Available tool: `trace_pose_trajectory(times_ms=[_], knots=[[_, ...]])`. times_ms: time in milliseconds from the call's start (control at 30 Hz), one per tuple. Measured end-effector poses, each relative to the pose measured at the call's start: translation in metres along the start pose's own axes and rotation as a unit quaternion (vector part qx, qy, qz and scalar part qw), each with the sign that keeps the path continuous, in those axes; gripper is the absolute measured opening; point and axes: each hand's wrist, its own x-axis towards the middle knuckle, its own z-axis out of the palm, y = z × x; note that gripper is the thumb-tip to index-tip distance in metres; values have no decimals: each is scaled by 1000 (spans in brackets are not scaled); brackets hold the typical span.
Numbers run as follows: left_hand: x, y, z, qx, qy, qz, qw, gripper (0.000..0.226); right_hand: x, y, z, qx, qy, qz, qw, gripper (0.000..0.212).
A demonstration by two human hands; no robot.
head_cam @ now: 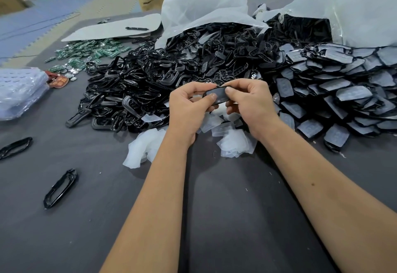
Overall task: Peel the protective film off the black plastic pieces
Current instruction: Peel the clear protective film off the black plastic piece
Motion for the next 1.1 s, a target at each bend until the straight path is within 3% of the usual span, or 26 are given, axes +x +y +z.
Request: trace_pose_trajectory(times_ms=[133, 267, 467, 833, 967, 1100], knots=[[-2, 1, 2, -19, -1, 7, 1000, 21, -4, -3, 3, 26, -7, 15, 1000, 16], [-2, 2, 6, -45, -11, 13, 999, 22, -6, -5, 6, 128, 3, 67, 990, 12], [-3, 6, 7, -67, -6, -3, 998, 27, -8, -8, 6, 157, 4, 48, 986, 16], [-2, 1, 7, -69, 32, -18, 997, 12, -10, -7, 8, 104, 7, -5, 995, 18], [-1, 2, 4, -41, 30, -17, 999, 12, -7, -4, 5, 3, 7, -68, 998, 17], [-2, 3, 3, -34, 28, -25, 999, 13, -9, -4, 2, -196, 9, -219, 956, 22]])
